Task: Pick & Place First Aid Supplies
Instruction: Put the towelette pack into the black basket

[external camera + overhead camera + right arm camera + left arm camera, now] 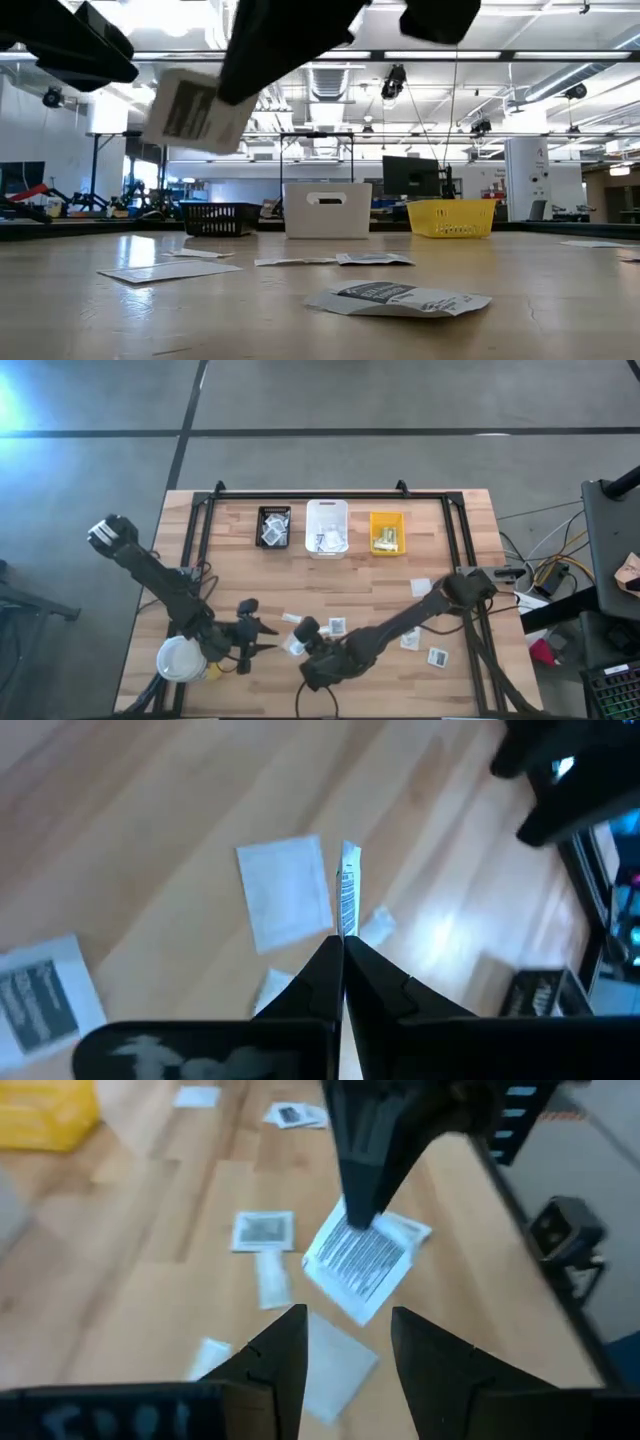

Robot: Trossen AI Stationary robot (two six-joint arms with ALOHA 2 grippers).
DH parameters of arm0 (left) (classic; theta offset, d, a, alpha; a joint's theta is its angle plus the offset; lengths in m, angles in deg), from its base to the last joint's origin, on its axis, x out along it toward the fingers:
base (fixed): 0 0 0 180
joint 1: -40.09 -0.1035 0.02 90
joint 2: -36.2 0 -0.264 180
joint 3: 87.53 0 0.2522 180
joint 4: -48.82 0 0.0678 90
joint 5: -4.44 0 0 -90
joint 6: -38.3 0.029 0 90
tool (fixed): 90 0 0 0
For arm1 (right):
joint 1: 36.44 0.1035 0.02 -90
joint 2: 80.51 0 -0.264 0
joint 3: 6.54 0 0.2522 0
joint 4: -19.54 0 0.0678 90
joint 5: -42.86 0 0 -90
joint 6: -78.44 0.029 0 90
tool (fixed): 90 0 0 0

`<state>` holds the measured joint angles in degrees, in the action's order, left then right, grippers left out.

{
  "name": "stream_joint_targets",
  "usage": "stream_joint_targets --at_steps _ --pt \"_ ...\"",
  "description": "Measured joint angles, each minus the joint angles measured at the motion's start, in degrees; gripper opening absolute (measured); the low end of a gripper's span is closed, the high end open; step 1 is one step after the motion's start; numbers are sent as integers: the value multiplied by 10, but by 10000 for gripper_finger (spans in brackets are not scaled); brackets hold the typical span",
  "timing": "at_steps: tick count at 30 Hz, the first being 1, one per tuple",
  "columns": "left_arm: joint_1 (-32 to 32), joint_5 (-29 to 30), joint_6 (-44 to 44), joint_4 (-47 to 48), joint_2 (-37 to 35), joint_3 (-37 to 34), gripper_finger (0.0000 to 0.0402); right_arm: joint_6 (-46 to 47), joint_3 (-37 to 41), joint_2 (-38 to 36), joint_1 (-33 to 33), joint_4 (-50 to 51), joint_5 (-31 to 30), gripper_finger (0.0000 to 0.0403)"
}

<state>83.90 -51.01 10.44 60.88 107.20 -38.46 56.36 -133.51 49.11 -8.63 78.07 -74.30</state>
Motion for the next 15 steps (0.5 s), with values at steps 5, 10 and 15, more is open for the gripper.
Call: stream_joint_targets --at_steps 5,10,15 --pt "-2 37 42 17 -6 0 142 32 1 -25 -15 39 1 8" --pt "-5 75 117 16 -2 0 142 75 14 -56 -37 76 1 8" --pt "-25 119 158 14 -2 0 142 117 61 -100 -60 70 1 8"
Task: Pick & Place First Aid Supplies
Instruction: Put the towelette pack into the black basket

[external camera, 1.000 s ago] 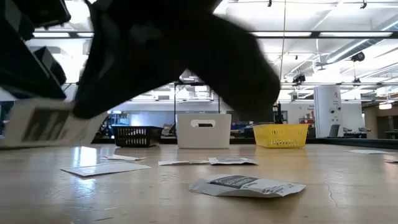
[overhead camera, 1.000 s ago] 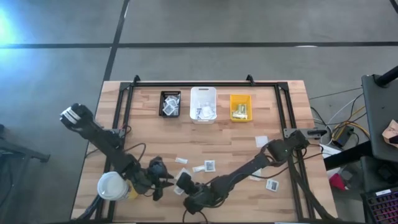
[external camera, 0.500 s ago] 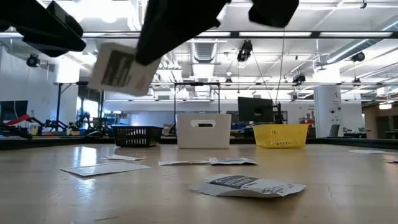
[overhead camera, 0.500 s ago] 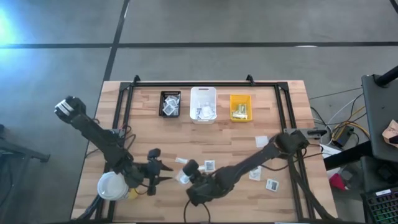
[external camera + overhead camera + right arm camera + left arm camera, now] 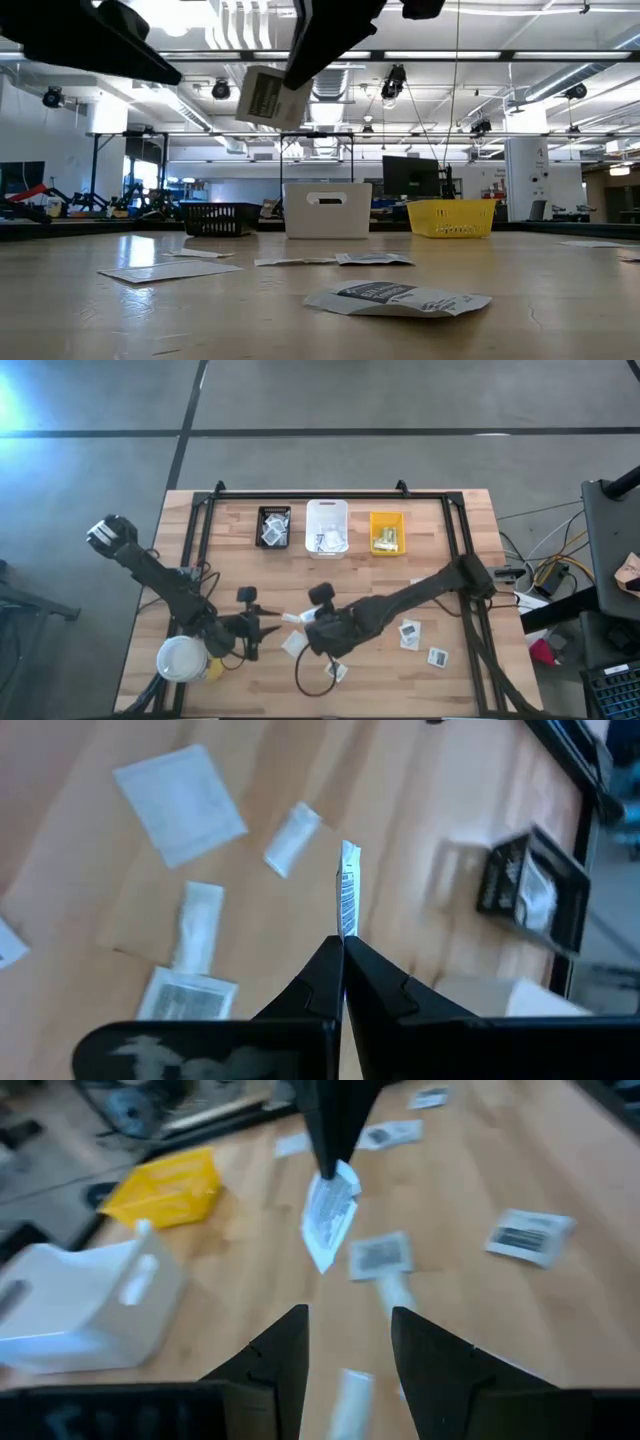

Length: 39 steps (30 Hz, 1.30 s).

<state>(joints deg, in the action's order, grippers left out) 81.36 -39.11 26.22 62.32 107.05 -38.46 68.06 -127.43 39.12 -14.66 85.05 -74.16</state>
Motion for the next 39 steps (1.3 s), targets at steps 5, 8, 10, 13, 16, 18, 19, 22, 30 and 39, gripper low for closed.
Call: stream_joint_targets --at_steps 5,8,10,13,16,18,19,22,30,39 --pt "-46 12 20 -1 0 0 142 43 60 -51 -21 -52 5 8" --pt "-79 10 34 -2 0 0 142 49 102 -75 -31 -112 24 8" --pt "-99 -2 43 -2 0 0 142 49 129 -88 -36 -153 31 8" --pt "-128 -53 60 -13 0 0 142 48 164 -97 -43 -210 31 8" --pt "-148 -94 77 -28 0 0 142 46 183 -97 -50 -236 31 8" --pt "-154 -100 87 -34 0 0 142 44 188 -95 -54 -240 31 8" --pt "-157 -103 94 -34 0 0 142 44 188 -93 -56 -243 31 8" --pt "-160 -117 111 -38 0 0 142 44 189 -85 -59 -255 33 8" --pt "-160 -145 146 -51 0 0 142 44 187 -81 -71 -288 35 8" --pt "-160 -144 147 -51 0 0 107 44 184 -81 -72 -311 37 8"
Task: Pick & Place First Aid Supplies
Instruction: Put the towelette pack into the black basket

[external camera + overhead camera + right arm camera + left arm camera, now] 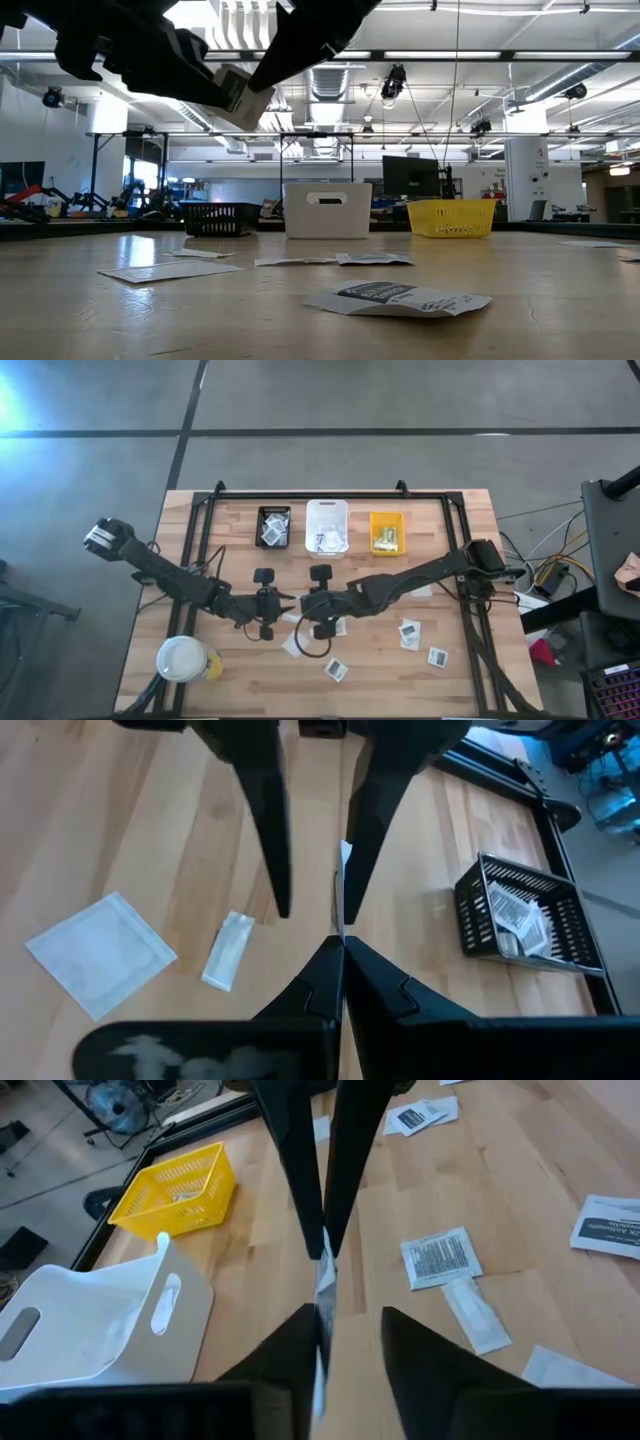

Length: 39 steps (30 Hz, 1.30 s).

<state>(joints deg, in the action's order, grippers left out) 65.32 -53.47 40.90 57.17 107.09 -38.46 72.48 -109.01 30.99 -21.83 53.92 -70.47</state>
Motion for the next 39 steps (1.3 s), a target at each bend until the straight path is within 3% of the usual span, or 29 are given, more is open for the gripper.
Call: stream_joint_targets --at_steps 8,18,24,27,33,39 --pt "0 2 -1 0 0 0 7 0 0 0 0 0 0 8" --pt "0 2 -4 14 0 0 2 10 0 0 0 1 -6 17" --pt "0 12 -12 29 -1 0 1 28 -1 0 -1 10 -9 73" --pt "-8 36 -28 66 -13 0 1 27 -13 -5 0 65 -34 100" --pt "-66 51 -59 148 -64 0 1 74 -37 -35 -1 186 -74 129" --pt "-162 43 -58 213 -123 0 1 109 -35 -60 0 262 -81 121"
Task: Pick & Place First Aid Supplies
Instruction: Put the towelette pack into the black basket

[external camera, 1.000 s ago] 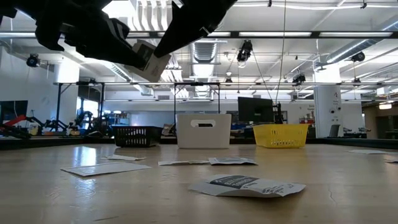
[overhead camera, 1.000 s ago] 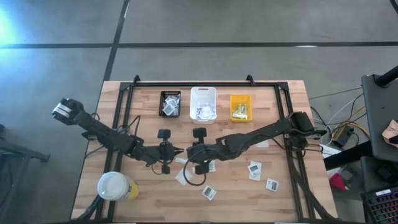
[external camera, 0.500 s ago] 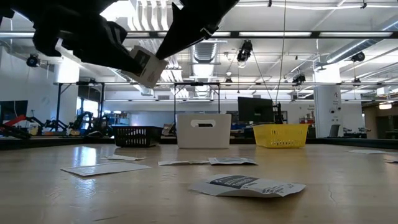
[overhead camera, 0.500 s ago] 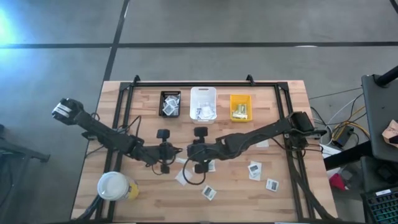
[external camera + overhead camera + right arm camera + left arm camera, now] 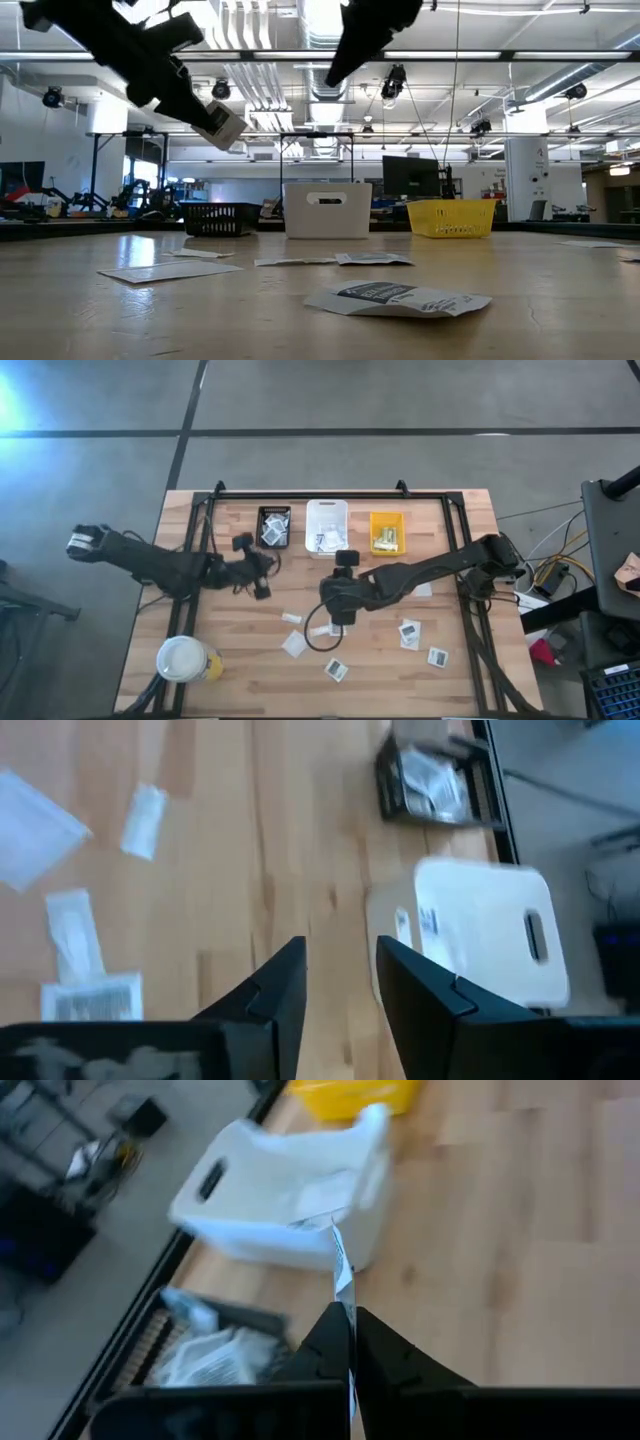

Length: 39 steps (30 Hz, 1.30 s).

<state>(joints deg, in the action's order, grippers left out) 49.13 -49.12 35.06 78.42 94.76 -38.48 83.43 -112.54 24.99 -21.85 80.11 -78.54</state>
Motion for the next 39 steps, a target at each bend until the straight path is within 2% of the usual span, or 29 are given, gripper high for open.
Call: stream_joint_targets --at_steps 7,14,20,29,39 --pt "-157 -90 2 23 -31 0 0 71 10 -7 0 86 -5 97" --pt "-323 -258 2 12 -23 0 0 111 64 -12 7 101 -5 73" --pt "-401 -357 -8 -23 -8 0 0 154 121 -13 13 99 -12 47" --pt "-413 -371 -65 -83 64 0 0 240 178 -13 18 99 -13 19" --pt "-429 -356 -94 -102 134 0 5 283 170 -13 64 98 -3 8"
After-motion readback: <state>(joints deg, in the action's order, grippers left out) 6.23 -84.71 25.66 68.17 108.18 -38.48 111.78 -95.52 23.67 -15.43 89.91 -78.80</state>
